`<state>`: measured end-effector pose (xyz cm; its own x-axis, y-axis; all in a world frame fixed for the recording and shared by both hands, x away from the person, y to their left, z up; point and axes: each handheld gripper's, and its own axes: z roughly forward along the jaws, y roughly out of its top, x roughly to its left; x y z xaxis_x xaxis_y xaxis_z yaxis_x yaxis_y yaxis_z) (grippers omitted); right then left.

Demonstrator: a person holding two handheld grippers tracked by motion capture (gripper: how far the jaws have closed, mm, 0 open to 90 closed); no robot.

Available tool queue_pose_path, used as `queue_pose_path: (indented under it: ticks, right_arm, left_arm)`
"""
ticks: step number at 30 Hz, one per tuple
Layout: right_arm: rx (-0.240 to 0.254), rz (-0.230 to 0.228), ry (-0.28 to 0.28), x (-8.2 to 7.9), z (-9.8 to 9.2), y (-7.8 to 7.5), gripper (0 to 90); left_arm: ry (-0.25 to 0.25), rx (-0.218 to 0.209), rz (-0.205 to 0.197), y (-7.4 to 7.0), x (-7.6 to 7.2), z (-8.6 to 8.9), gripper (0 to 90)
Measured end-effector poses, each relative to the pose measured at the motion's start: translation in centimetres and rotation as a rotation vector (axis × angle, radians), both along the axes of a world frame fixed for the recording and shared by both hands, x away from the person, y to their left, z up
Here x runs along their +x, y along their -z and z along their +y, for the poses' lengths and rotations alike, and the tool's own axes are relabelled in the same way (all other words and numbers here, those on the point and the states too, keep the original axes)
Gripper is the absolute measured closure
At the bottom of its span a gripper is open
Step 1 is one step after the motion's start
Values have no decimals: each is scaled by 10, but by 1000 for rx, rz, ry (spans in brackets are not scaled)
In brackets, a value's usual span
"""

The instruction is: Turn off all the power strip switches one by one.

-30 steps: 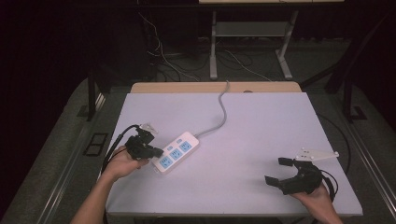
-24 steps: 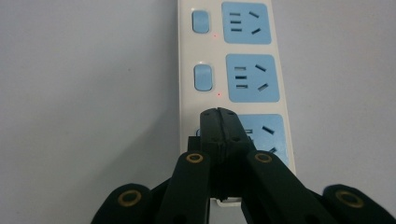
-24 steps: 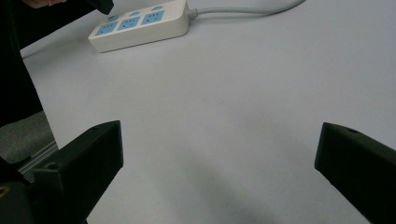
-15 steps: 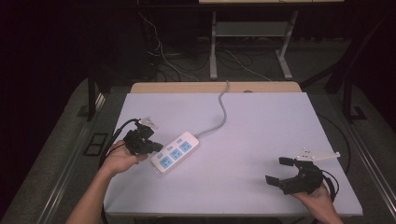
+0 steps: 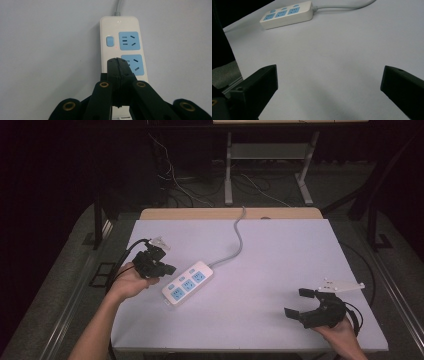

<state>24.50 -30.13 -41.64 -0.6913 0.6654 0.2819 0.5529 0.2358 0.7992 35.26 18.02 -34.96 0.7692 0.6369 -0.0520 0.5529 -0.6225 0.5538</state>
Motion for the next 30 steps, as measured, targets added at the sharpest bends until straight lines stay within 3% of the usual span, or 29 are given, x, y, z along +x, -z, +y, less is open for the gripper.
queue_pose_path:
  ticks: [17,30]
  right_arm:
    - [-2,0,-2,0,0,0,10]
    - [-6,1,-3,0,-1,0,10]
  left_arm:
    - [9,17,7,14,11,-11,892]
    - [4,17,28,34,16,-12,892]
